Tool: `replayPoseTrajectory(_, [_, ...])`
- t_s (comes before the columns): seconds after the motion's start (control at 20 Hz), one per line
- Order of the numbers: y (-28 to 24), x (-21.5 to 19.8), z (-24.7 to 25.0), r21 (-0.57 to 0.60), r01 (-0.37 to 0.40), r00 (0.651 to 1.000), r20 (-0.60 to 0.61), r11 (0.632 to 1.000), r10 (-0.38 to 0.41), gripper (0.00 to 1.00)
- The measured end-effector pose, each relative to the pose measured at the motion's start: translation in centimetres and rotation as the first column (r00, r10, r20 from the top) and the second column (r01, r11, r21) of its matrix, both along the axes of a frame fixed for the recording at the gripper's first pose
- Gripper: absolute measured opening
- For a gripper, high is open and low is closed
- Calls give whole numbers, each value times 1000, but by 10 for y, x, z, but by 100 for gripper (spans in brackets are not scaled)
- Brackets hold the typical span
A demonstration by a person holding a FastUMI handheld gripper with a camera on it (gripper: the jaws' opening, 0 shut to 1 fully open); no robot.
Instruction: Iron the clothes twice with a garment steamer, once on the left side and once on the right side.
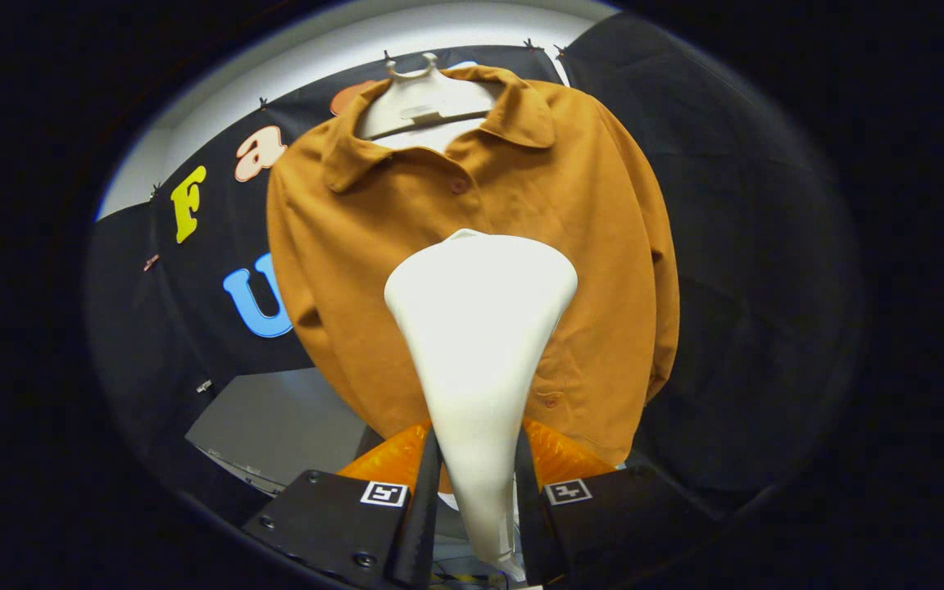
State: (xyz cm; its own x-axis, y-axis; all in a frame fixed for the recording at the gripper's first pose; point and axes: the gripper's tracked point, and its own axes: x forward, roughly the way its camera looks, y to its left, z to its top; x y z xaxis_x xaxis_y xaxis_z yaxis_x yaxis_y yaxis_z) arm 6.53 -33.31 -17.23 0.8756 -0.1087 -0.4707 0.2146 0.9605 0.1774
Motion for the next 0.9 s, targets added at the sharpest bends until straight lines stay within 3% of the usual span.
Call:
replayPoseTrajectory(0.35, [108, 7, 85, 3, -41, 986, 162, 999, 40, 46])
replayPoseTrajectory(0.65, [211, 0, 126, -52, -74, 963, 255, 996, 85, 46])
replayPoseTrajectory(0.9, [264, -15, 132, -91, -22, 959, 279, 996, 47, 46])
